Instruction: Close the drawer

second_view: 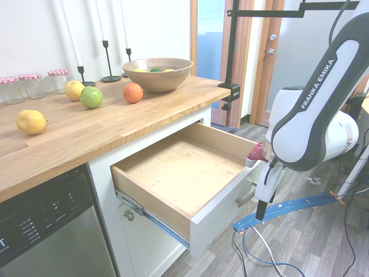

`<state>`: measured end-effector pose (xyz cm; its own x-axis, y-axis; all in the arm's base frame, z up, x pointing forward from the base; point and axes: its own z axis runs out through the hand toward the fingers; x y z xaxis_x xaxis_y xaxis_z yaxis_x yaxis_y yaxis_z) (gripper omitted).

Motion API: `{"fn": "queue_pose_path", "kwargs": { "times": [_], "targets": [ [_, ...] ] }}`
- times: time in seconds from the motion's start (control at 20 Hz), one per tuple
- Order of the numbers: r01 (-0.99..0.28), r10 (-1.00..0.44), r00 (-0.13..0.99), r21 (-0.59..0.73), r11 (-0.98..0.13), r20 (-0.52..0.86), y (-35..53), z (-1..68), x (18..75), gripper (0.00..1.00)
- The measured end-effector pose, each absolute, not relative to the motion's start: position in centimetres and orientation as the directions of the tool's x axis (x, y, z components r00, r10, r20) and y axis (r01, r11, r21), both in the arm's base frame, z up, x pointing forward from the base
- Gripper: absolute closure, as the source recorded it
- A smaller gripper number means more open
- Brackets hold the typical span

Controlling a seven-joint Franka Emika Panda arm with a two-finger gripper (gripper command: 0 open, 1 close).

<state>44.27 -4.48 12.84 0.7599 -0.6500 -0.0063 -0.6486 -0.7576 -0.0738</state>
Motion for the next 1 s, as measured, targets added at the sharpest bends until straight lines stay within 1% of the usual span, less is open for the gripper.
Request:
{"fn": "queue_pose_path", "kwargs": {
  "times": [1.0],
  "targets": [
    [-0.650, -0.653, 0.757, -0.068, -0.757, 0.025, -5.48, 12.33, 44.20, 1.00]
  ]
}}
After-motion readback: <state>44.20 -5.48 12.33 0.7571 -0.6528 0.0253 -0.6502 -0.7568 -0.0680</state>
